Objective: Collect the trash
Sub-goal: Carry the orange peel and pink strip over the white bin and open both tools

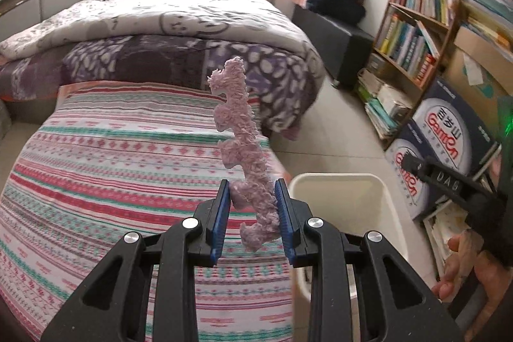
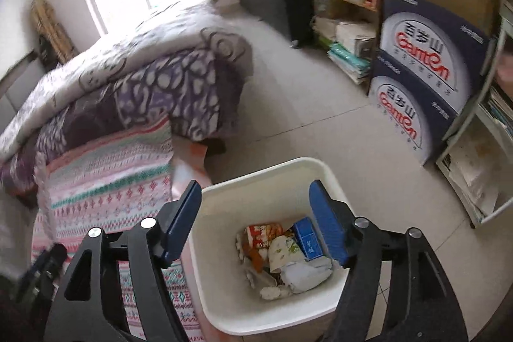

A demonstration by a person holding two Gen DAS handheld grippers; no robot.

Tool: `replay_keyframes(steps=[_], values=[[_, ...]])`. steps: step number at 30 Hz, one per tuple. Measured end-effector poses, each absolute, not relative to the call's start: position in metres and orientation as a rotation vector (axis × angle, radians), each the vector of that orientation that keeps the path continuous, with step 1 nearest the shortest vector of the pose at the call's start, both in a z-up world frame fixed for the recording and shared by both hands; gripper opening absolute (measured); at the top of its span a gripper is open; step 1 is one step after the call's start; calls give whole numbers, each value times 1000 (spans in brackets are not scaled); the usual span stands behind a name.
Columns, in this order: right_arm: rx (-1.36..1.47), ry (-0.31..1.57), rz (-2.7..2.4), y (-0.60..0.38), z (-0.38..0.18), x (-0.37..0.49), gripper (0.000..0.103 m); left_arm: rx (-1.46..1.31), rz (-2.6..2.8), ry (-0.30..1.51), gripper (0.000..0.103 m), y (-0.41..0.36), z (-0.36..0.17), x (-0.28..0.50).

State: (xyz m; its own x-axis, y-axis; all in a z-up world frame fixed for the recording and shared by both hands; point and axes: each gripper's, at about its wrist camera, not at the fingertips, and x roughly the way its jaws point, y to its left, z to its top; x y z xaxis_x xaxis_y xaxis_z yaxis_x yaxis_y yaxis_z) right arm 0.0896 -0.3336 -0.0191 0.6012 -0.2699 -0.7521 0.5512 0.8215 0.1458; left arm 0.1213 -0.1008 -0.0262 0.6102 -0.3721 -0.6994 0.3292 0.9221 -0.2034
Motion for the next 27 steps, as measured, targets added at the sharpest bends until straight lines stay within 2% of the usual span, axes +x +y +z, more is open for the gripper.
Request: replay_keyframes(steps=[6, 8, 10, 11, 16, 18, 23, 27], values=[[403, 723, -541, -349, -6, 76, 76, -70, -497, 854, 29, -138, -31, 121], [400, 691, -563, -352, -2, 70, 81, -77, -562, 881, 31, -151, -35, 122], [399, 665, -576, -354, 2, 65, 82, -109, -642, 931, 51, -162, -45, 124], [402, 653, -582, -355, 4, 63, 84, -123, -656, 951, 67, -166, -48, 123], [406, 629, -573, -355, 10, 61, 88, -209, -758, 1024, 74, -162, -56, 124], [394, 624, -556, -349, 12, 61, 90, -238, -753, 1029, 85, -151, -51, 124], [309, 595, -504, -322, 23, 62, 95, -265, -654, 1019, 87, -108, -38, 123], [263, 575, -465, -299, 39, 56, 96, -115, -441, 861, 91, -77, -9, 105]])
